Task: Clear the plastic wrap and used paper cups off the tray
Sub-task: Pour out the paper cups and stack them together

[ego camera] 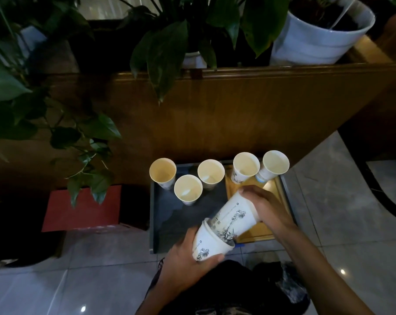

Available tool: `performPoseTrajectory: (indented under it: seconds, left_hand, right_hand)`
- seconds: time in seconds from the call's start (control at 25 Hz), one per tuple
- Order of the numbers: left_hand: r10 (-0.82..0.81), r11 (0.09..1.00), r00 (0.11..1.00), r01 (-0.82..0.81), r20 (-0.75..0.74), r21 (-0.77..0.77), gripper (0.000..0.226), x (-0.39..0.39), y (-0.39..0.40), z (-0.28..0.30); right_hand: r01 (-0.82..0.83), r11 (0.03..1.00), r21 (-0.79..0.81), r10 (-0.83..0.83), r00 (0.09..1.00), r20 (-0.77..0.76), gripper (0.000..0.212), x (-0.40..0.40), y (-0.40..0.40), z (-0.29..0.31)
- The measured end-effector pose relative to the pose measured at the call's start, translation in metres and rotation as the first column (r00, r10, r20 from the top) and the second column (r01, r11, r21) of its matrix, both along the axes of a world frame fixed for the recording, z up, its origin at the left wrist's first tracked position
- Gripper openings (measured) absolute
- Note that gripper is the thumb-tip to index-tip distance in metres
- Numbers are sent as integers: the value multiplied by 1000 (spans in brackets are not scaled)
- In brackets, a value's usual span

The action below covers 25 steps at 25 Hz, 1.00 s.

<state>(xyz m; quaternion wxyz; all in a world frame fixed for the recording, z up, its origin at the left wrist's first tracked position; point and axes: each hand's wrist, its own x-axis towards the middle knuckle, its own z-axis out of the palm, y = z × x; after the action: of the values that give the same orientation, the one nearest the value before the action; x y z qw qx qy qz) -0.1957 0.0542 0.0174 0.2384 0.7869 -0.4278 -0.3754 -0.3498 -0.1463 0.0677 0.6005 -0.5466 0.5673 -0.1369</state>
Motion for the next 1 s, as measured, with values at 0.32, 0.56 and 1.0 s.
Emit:
performPoseTrajectory:
  seconds: [0.32,0.56,1.0]
  left_hand:
    - [-13,1000,1000,13,26,12,89,0,-3,1]
    - [-2,1000,1000,2,28,15,86,1,-3,-2]
    - [14,1000,1000,-14,-22,7,90,1,2,1]
  right_hand:
    - [-40,996,79,34,997,76,53,5,15,-16]
    - [-45,999,-2,45,992,118,43,15,36,-23]
    - [-159,981,-108,168,983,75,20,20,55,-28]
